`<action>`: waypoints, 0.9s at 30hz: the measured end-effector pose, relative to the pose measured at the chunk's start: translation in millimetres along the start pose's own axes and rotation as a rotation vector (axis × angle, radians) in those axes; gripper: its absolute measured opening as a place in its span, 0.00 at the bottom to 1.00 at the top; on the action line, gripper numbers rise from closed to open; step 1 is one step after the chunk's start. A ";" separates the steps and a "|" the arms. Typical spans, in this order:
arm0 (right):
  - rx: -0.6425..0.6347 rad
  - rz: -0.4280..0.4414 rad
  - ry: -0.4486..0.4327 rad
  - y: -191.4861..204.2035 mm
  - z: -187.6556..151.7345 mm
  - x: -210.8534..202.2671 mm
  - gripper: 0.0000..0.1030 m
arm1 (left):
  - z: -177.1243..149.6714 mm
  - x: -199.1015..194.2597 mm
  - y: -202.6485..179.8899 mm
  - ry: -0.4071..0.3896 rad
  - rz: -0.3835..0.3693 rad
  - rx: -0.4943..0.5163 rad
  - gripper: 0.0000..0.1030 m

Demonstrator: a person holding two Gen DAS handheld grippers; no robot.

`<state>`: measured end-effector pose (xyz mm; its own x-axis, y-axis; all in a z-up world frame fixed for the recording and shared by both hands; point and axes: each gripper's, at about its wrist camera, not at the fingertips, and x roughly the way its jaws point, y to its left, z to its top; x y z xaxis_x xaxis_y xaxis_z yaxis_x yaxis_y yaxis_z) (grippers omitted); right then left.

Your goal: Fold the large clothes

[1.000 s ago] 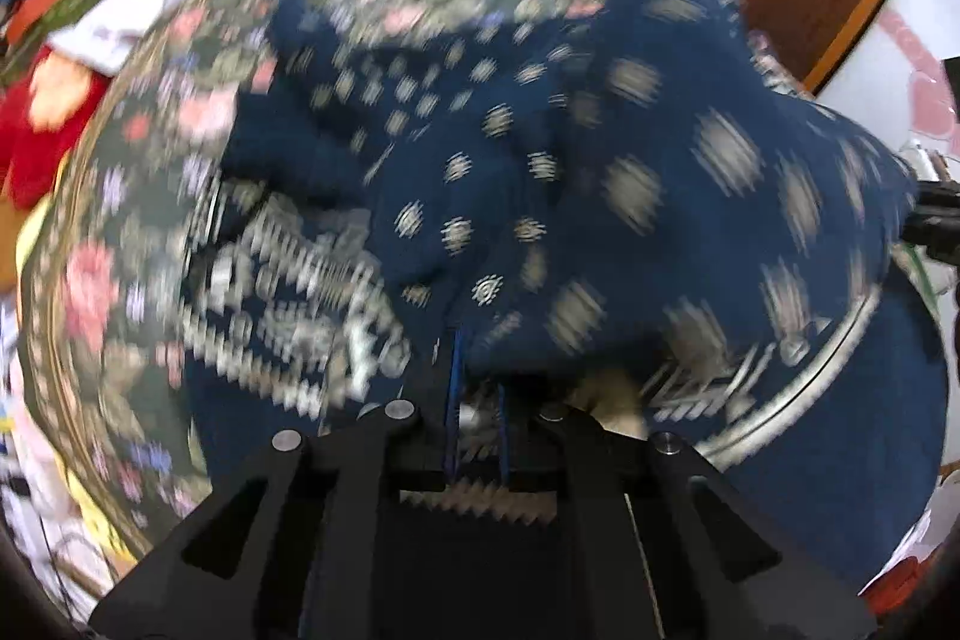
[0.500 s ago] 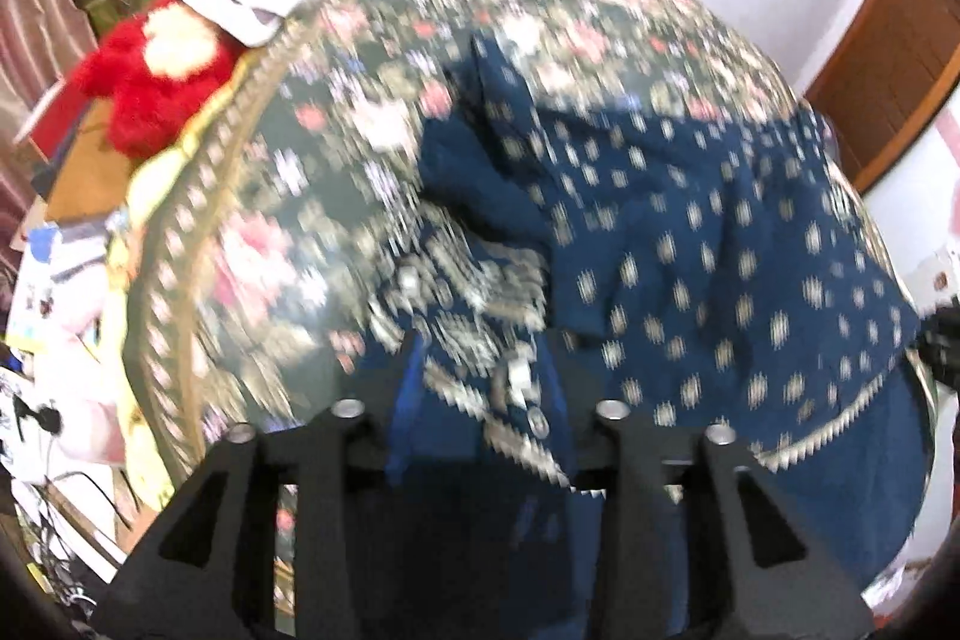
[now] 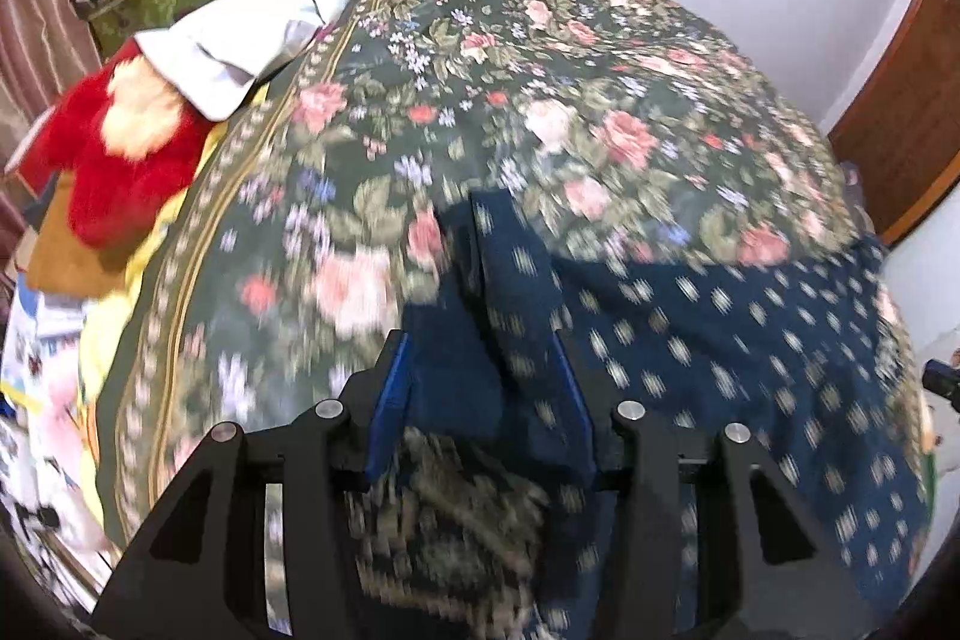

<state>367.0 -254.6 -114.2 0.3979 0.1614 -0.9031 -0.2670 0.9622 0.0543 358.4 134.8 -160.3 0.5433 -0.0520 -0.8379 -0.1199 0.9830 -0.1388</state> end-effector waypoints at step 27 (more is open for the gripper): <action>-0.062 -0.209 0.041 -46.1 50.2 100.6 0.09 | 38.5 39.7 44.0 0.008 -0.085 -0.132 0.83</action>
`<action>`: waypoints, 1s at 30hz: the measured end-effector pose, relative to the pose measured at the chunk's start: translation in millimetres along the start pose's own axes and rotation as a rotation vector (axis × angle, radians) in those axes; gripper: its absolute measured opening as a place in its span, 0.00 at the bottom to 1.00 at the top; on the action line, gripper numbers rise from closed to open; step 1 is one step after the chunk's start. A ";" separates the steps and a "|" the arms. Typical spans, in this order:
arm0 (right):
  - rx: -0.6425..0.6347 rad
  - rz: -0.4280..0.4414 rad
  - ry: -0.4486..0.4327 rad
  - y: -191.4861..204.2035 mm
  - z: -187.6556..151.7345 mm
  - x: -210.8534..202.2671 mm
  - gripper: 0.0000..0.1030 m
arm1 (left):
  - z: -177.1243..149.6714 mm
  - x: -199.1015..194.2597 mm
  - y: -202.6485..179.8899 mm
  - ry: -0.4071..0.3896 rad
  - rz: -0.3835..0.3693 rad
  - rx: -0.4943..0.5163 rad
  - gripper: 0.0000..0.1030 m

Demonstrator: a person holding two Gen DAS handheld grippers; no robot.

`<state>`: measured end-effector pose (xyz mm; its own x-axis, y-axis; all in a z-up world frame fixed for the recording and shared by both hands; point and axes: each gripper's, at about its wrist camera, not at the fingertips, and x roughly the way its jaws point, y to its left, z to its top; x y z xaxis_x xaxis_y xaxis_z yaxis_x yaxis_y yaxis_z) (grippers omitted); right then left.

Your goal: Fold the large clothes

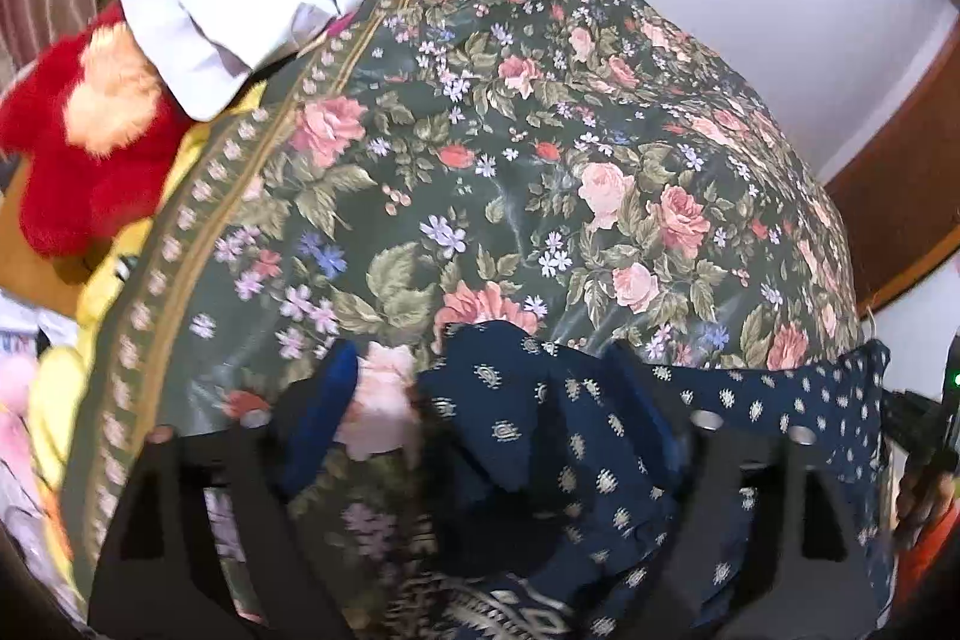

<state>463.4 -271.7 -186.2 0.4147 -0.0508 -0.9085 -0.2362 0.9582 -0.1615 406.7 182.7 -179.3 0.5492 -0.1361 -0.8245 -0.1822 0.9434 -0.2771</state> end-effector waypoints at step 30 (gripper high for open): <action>0.198 0.145 -0.146 -42.0 4.1 -10.9 0.77 | -12.6 75.4 -26.2 0.081 0.051 0.098 0.51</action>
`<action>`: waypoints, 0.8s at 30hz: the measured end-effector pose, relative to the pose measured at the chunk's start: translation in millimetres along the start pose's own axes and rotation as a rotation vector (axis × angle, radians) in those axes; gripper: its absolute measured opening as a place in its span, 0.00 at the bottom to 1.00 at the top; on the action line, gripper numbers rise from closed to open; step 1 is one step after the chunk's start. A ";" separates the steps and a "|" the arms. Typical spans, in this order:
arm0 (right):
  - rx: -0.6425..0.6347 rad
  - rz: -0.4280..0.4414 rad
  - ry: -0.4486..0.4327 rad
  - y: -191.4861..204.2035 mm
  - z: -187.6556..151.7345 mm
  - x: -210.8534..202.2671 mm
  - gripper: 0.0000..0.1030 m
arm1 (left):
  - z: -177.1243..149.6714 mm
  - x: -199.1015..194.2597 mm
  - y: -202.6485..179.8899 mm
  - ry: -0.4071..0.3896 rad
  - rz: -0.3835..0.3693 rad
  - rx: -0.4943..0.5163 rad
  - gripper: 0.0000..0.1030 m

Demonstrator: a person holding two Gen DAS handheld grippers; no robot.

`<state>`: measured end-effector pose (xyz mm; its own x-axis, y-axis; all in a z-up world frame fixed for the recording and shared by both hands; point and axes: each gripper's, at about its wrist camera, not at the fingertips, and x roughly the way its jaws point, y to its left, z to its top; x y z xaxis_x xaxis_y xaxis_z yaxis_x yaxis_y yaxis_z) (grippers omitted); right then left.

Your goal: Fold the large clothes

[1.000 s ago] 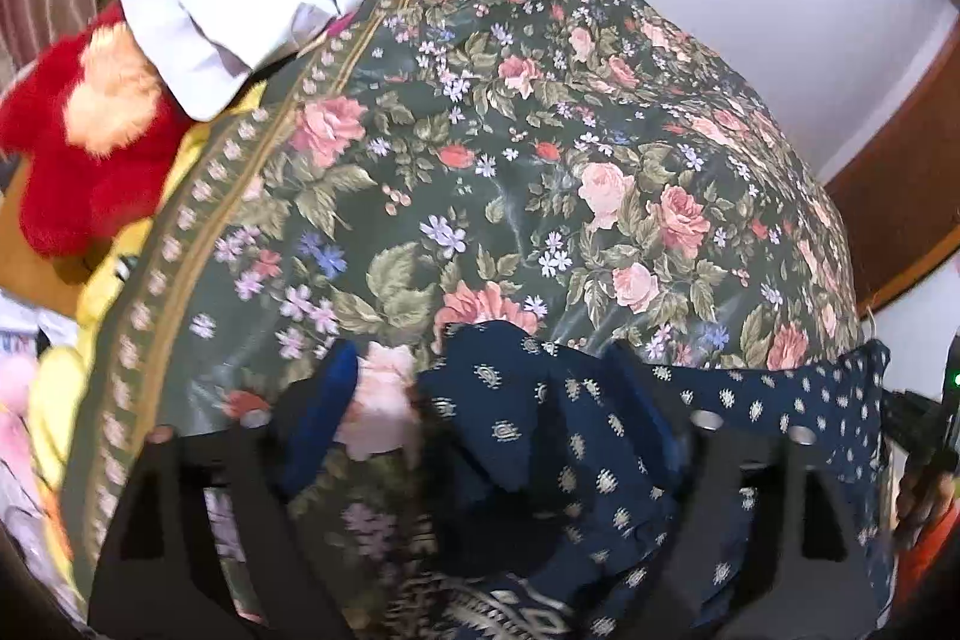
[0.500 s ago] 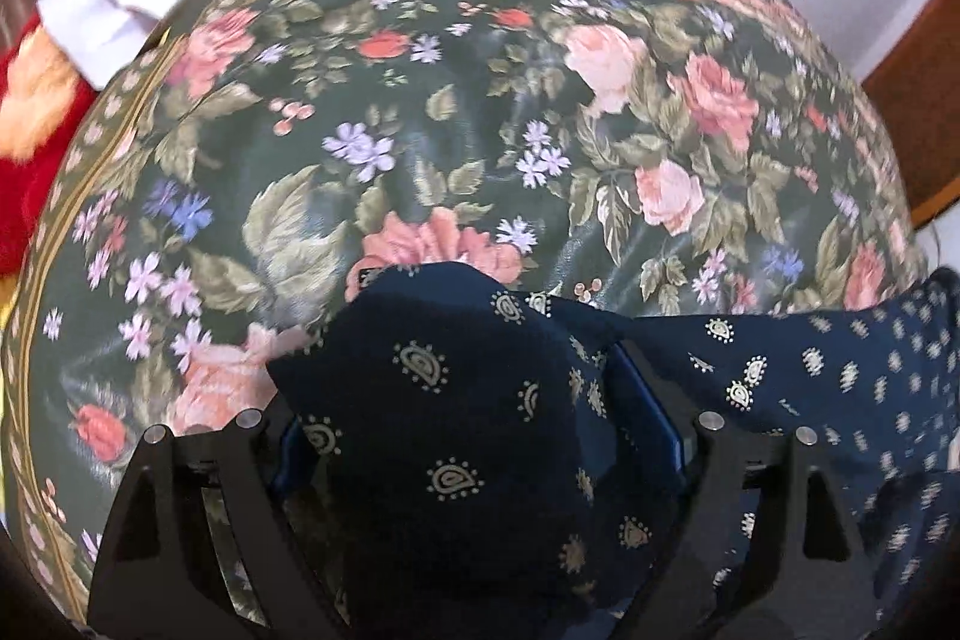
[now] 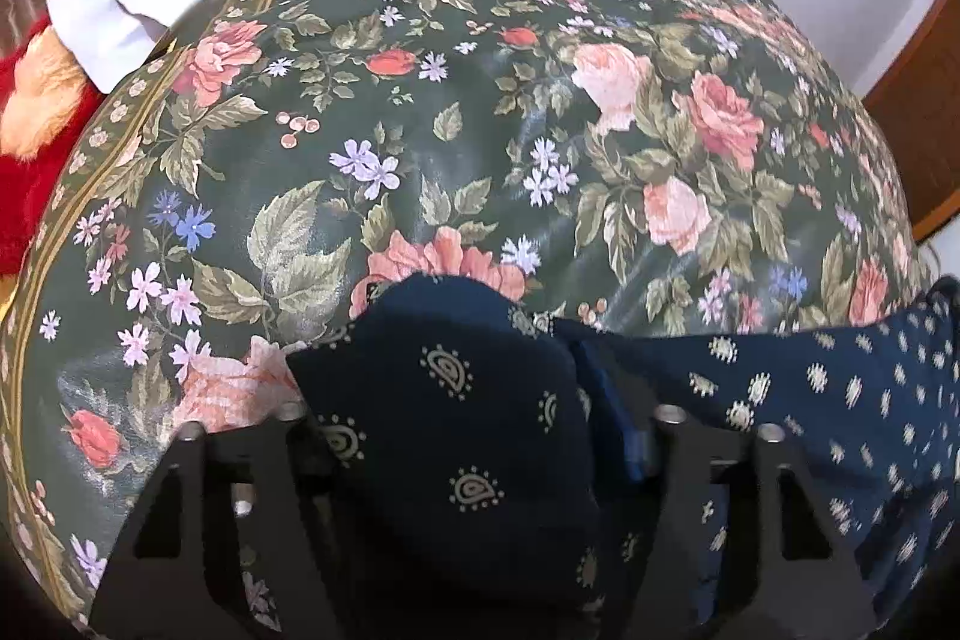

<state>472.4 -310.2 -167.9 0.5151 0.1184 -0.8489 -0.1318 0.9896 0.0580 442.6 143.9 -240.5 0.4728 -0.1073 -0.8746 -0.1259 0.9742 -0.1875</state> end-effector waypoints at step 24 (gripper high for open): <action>-0.031 0.092 -0.149 73.1 73.3 4.7 0.11 | 45.8 -71.9 -3.7 -0.171 -0.108 -0.055 0.14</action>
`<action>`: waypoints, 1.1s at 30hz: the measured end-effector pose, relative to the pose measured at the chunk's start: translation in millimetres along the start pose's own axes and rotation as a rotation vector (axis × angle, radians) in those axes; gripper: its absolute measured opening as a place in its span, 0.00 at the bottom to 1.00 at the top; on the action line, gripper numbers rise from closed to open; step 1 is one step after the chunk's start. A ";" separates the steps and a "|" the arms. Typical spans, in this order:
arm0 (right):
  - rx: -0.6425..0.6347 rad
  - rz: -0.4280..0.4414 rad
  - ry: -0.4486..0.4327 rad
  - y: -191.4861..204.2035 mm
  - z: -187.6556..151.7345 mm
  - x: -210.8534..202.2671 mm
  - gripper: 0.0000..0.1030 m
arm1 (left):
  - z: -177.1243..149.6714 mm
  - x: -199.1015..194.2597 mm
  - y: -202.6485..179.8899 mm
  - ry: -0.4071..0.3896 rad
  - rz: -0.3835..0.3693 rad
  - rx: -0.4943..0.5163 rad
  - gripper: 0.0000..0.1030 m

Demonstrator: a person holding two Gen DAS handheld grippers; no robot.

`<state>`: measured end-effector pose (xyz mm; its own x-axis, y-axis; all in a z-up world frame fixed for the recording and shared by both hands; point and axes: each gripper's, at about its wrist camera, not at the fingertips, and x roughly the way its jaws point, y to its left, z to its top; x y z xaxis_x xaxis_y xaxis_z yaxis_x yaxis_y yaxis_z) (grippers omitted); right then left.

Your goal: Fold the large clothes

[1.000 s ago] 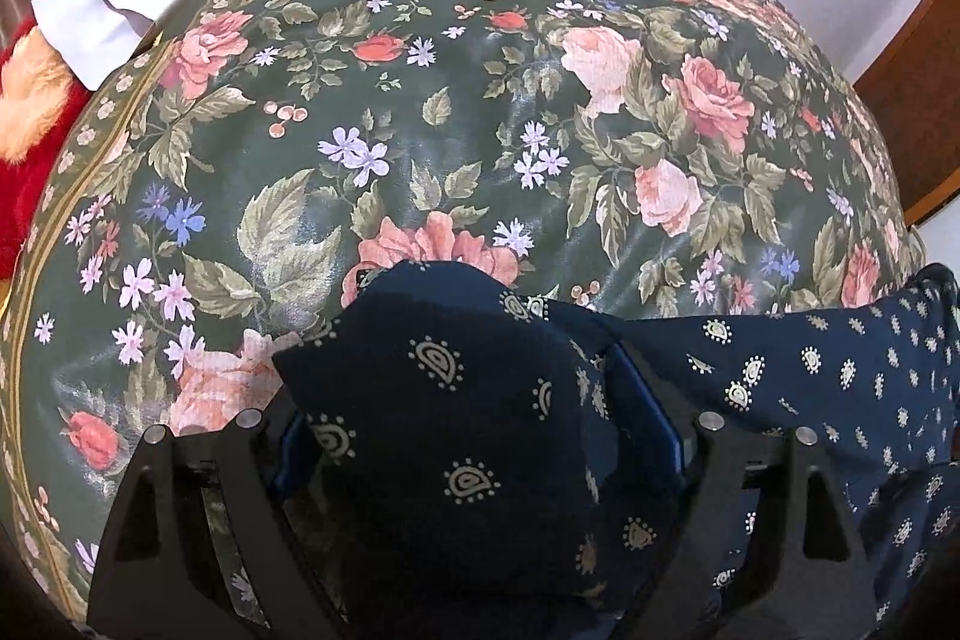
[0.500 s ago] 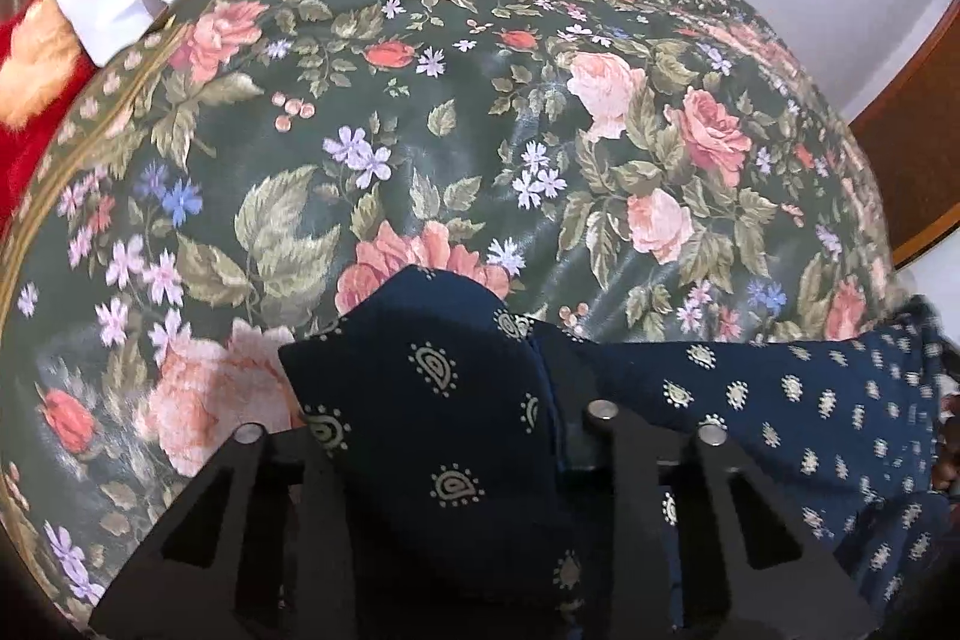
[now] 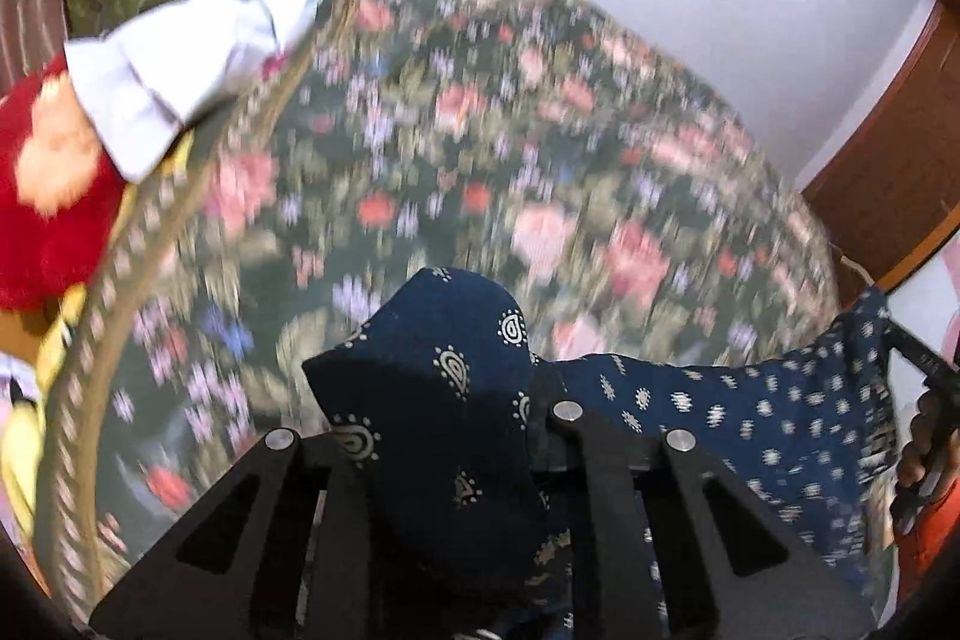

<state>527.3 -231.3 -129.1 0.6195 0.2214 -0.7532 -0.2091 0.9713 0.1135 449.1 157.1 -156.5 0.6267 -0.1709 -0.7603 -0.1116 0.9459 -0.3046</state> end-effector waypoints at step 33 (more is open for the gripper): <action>-0.137 -0.208 0.002 2.8 18.5 9.6 0.75 | 42.1 15.2 22.4 0.013 0.274 0.186 0.64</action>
<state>546.6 -224.8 -124.1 0.6584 0.0177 -0.7524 -0.1782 0.9750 -0.1331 488.6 187.2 -150.7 0.5829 0.0949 -0.8070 -0.1313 0.9911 0.0218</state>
